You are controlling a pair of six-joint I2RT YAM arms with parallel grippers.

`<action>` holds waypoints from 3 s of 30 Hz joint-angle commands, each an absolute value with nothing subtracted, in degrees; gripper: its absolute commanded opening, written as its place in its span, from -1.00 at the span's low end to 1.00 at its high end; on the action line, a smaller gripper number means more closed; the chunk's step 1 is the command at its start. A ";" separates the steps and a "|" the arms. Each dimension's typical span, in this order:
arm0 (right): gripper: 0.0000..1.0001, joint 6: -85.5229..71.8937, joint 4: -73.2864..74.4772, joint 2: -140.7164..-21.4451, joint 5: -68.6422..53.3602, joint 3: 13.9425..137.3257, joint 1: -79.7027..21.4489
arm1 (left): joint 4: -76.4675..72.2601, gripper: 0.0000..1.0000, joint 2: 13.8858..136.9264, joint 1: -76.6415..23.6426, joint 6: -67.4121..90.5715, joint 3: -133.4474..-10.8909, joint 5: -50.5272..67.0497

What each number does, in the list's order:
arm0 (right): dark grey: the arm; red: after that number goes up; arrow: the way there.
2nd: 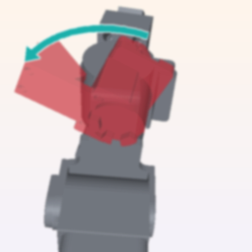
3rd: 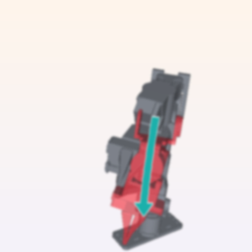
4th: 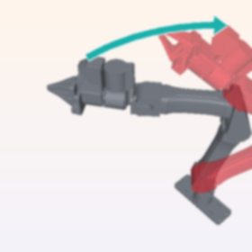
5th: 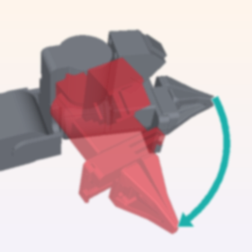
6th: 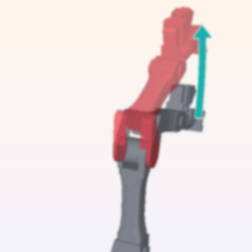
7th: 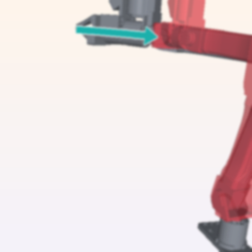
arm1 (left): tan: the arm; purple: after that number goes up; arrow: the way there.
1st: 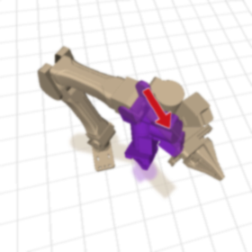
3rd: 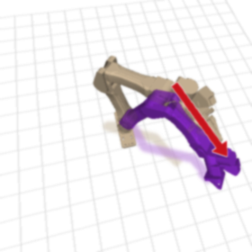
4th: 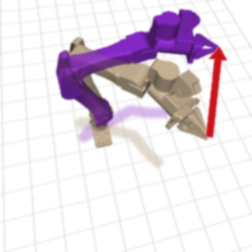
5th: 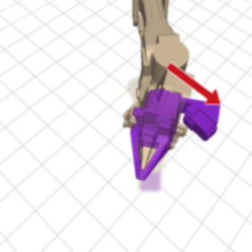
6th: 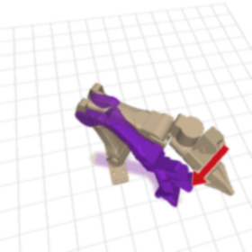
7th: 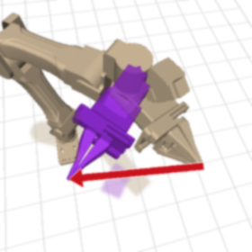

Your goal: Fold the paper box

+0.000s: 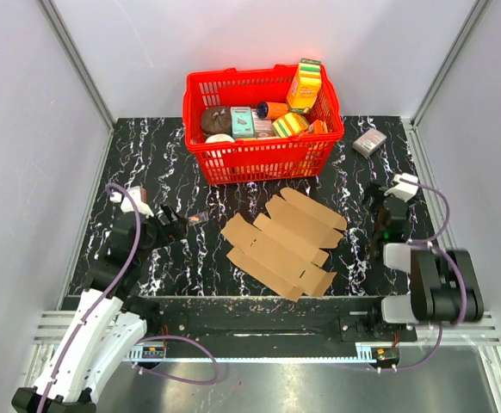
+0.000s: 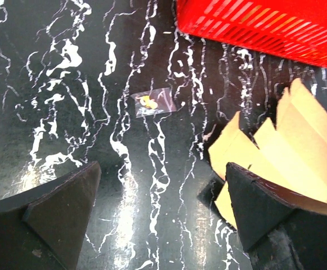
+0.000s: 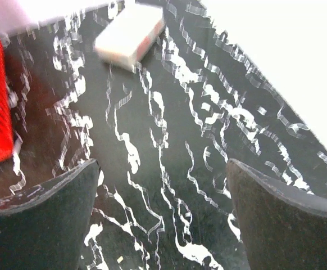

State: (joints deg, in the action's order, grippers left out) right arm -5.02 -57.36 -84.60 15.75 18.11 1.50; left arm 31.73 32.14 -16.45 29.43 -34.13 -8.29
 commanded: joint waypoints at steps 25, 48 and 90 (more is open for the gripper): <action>1.00 -34.10 12.48 -51.15 0.45 37.70 1.49 | 18.11 0.98 27.47 -37.78 59.86 -21.88 -7.45; 1.00 -33.84 17.40 -47.02 -4.31 41.31 1.49 | -1.41 0.64 66.51 -70.48 85.07 -27.94 -26.19; 0.99 -33.31 20.65 -43.16 -3.60 43.86 1.49 | -17.05 0.41 78.13 -74.00 111.97 -16.88 -28.39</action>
